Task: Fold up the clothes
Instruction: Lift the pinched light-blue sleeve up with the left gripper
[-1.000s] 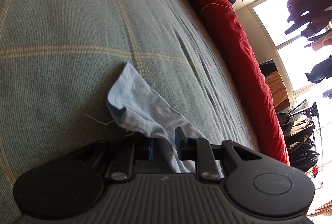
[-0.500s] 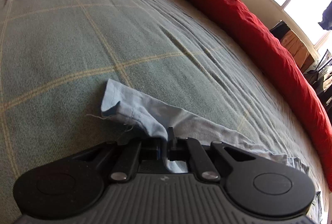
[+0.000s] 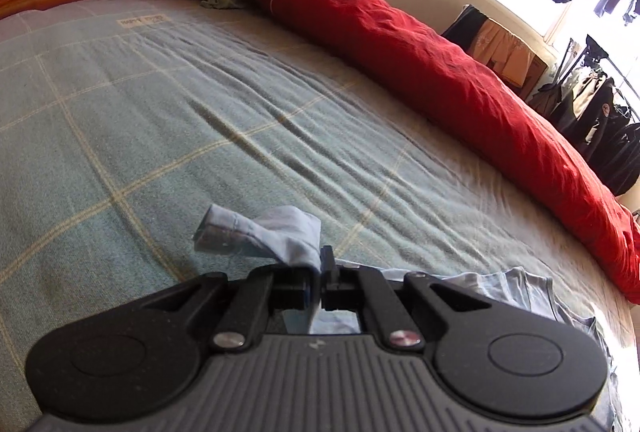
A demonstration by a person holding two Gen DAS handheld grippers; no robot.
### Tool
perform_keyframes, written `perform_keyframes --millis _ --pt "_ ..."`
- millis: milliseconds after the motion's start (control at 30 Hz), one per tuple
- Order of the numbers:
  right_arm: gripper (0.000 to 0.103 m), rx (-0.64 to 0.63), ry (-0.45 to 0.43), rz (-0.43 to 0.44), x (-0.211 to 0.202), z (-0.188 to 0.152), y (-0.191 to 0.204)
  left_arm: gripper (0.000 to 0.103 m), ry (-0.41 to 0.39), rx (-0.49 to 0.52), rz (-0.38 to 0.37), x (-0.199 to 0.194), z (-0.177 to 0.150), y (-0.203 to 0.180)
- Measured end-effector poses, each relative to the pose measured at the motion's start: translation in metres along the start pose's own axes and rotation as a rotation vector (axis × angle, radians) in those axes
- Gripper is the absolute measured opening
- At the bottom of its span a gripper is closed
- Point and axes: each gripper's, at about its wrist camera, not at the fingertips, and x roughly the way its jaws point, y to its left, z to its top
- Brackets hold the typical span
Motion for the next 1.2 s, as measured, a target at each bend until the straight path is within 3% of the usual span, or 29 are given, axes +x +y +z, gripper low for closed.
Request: perform_keyframes --millis 367,1200 --pt "0.103 0.013 -0.041 0.038 -0.014 -0.004 -0.008 0.002 -0.005 0.147 -0.09 -0.01 0.011 -0.087" --pt "0.103 0.044 -0.072 0.079 -0.024 -0.015 -0.03 0.002 0.022 0.335 -0.372 -0.045 -0.017 -0.266"
